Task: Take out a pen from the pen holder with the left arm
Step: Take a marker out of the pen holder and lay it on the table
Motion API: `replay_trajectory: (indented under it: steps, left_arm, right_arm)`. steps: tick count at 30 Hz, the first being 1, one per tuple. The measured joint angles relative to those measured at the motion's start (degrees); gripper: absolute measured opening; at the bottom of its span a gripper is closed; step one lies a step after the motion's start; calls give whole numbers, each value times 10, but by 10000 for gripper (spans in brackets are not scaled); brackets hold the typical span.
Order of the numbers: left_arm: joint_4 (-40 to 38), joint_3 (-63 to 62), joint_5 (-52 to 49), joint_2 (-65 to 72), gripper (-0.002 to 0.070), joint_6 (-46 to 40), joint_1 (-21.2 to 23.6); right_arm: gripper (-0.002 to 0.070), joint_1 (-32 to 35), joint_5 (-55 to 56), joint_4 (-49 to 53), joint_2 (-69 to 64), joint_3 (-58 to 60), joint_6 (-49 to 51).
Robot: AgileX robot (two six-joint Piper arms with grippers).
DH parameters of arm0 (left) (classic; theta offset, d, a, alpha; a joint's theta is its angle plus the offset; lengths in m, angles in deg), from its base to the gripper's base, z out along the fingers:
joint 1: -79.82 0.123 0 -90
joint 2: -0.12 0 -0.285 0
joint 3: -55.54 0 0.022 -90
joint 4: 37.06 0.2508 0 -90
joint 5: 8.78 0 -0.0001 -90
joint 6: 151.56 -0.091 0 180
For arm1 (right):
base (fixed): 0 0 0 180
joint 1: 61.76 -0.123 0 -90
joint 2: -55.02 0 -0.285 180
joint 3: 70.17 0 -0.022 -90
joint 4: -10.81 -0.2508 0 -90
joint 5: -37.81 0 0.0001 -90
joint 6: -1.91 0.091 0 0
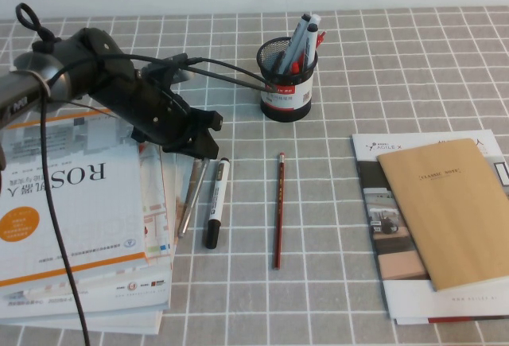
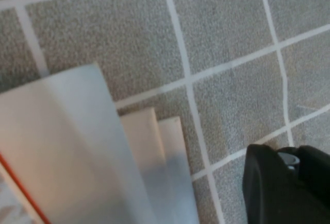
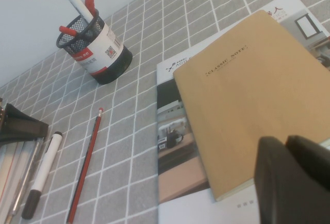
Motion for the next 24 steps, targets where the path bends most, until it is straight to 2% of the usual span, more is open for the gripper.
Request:
replay_trajectory:
  steps: [11, 13, 19, 22, 24]
  left_arm:
    - [-12, 0, -8, 0, 74, -18, 0]
    - [-26, 0, -9, 0, 115, -21, 0]
    - [-65, 1, -1, -5, 330, -31, 0]
    - [-78, -14, 0, -19, 361, -42, 0]
    - [-79, -27, 0, -35, 351, -47, 0]
  right_arm:
    - [-13, 0, 0, 0, 0, 0, 0]
    - [-13, 0, 0, 0, 0, 0, 0]
    - [-13, 0, 0, 0, 0, 0, 0]
    - [-13, 0, 0, 0, 0, 0, 0]
    - [-13, 0, 0, 0, 0, 0, 0]
